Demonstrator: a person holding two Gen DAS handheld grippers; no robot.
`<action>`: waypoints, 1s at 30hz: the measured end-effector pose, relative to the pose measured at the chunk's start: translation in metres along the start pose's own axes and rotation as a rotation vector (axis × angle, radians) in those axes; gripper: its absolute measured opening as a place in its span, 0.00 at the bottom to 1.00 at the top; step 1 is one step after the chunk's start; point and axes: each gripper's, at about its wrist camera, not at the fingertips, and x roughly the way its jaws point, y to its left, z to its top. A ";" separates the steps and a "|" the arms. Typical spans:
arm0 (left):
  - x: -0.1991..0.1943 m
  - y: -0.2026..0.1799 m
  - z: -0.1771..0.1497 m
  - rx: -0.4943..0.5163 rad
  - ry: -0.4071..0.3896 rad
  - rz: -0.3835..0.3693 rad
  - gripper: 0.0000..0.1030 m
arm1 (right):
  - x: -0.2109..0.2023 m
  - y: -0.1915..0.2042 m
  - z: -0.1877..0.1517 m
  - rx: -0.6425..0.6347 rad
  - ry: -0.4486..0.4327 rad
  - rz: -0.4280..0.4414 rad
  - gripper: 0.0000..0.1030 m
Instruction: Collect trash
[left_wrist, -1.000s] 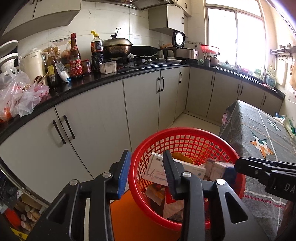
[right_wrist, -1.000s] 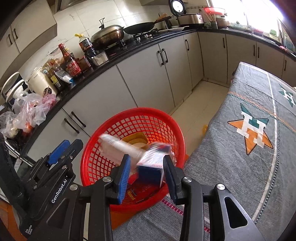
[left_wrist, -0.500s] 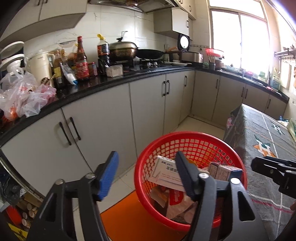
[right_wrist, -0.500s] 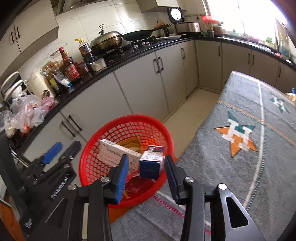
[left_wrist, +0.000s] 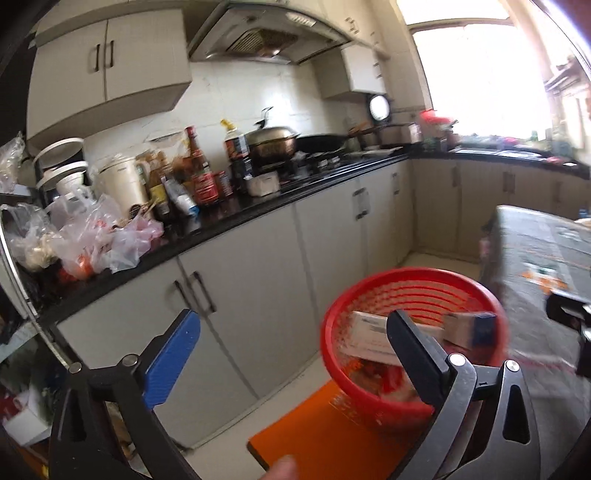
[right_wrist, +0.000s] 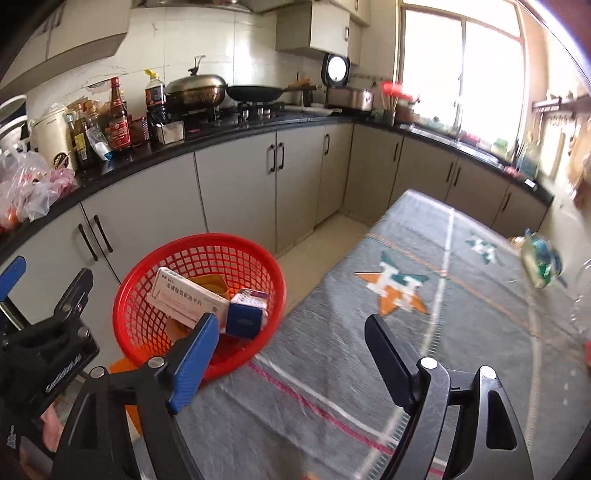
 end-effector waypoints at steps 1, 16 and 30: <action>-0.009 0.001 -0.003 0.002 -0.010 -0.015 0.98 | -0.006 0.000 -0.003 -0.002 -0.006 -0.013 0.85; -0.066 0.010 -0.043 0.007 -0.002 0.023 0.98 | -0.103 -0.033 -0.078 0.061 -0.041 -0.080 0.91; -0.080 -0.003 -0.043 0.054 -0.023 -0.008 0.98 | -0.105 -0.039 -0.083 0.083 -0.035 -0.083 0.91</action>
